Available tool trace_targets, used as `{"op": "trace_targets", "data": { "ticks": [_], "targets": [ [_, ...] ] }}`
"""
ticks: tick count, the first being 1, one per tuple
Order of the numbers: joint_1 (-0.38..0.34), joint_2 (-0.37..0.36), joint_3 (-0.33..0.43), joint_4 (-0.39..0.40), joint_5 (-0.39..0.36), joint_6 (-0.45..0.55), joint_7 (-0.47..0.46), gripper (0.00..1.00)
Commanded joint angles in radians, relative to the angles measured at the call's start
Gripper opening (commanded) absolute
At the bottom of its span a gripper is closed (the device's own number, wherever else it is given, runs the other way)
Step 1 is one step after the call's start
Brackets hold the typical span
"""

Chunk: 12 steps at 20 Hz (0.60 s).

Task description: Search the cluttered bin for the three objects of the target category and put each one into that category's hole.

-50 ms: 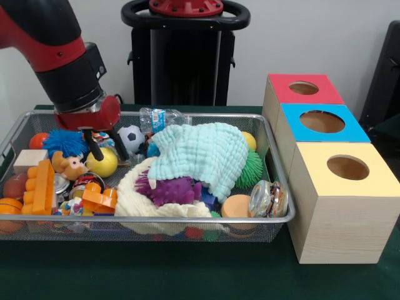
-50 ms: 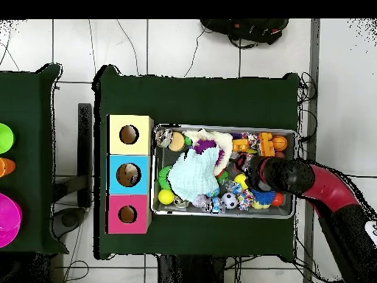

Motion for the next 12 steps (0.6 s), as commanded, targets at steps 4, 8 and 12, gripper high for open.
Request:
{"op": "trace_targets", "data": {
  "ticks": [4, 8, 12],
  "targets": [
    [0.023, 0.062, 0.034, -0.022, -0.076, -0.108, -0.124, 1.0],
    [0.007, 0.054, 0.045, 0.003, -0.067, -0.101, -0.143, 1.0],
    [-0.018, 0.061, 0.053, 0.018, -0.067, -0.107, -0.165, 1.0]
  ]
}}
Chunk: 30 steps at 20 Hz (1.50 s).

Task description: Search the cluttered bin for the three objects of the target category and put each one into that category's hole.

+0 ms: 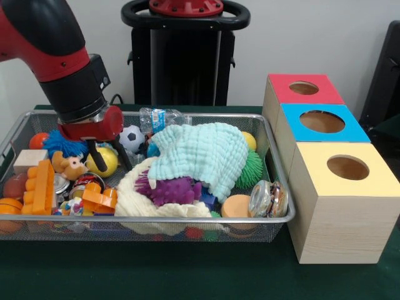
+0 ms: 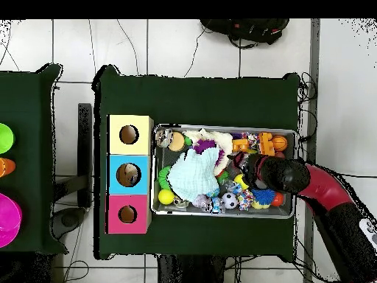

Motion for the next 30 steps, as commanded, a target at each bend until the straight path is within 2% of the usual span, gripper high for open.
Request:
{"op": "trace_targets", "data": {
  "ticks": [1, 6, 12, 14, 16, 20, 24, 27, 30],
  "targets": [
    [-0.023, 0.04, 0.054, 0.017, -0.064, -0.045, -0.174, 1.0],
    [-0.045, 0.052, 0.059, 0.028, -0.065, -0.046, -0.182, 1.0],
    [-0.039, -0.032, 0.054, 0.091, -0.033, 0.029, -0.135, 1.0],
    [-0.046, -0.086, 0.069, 0.15, -0.014, 0.045, -0.117, 1.0],
    [-0.045, -0.102, 0.074, 0.179, -0.006, 0.048, -0.107, 1.0],
    [-0.029, -0.071, 0.061, 0.204, -0.034, -0.011, -0.086, 1.0],
    [0.01, -0.107, 0.028, 0.262, -0.096, -0.111, -0.036, 1.0],
    [0.022, -0.14, 0.012, 0.316, -0.102, -0.157, 0.006, 1.0],
    [0.029, -0.143, 0.001, 0.329, -0.1, -0.174, 0.019, 1.0]
  ]
}}
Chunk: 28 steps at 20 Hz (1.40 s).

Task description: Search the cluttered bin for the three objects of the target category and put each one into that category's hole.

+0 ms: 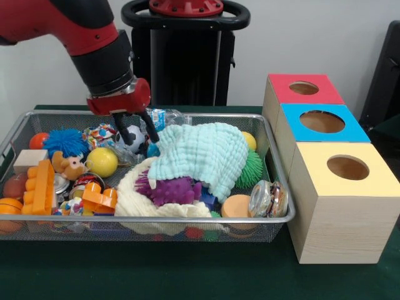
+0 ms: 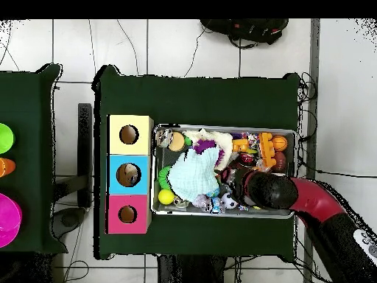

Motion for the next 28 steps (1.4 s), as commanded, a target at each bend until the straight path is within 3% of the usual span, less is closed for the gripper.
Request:
{"op": "trace_targets", "data": {
  "ticks": [1, 9, 14, 18, 24, 28],
  "targets": [
    [0.036, -0.038, -0.028, 0.132, -0.084, -0.114, 0.013, 1.0],
    [-0.014, -0.046, -0.004, 0.113, -0.043, -0.045, -0.058, 1.0],
    [-0.078, -0.258, 0.127, 0.117, -0.125, -0.01, -0.308, 1.0],
    [-0.148, -0.31, 0.232, 0.125, -0.097, 0.066, -0.41, 1.0],
    [-0.185, -0.226, 0.31, 0.097, -0.109, 0.138, -0.467, 1.0],
    [-0.174, -0.148, 0.33, 0.078, -0.178, 0.124, -0.53, 1.0]
  ]
}}
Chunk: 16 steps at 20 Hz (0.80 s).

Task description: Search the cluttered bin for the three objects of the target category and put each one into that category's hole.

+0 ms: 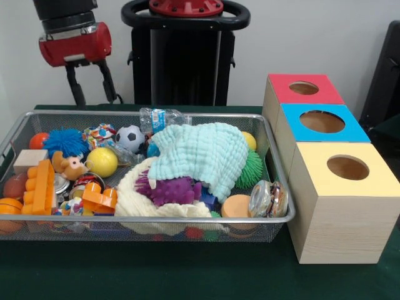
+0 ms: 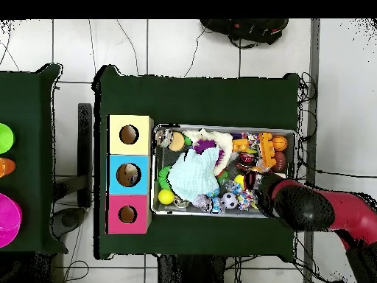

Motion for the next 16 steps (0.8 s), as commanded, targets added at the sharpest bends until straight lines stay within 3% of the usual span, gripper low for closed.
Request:
{"op": "trace_targets", "data": {
  "ticks": [1, 5, 11, 14, 16],
  "targets": [
    [0.014, 0.099, 0.127, -0.027, -0.135, 0.106, -0.452, 1.0],
    [0.033, 0.179, 0.114, -0.039, -0.183, 0.084, -0.482, 1.0],
    [0.046, 0.146, 0.123, 0.001, -0.235, 0.041, -0.459, 1.0],
    [0.038, 0.159, 0.149, -0.002, -0.252, 0.057, -0.514, 1.0],
    [0.029, 0.191, 0.185, -0.02, -0.268, 0.096, -0.624, 1.0]
  ]
}}
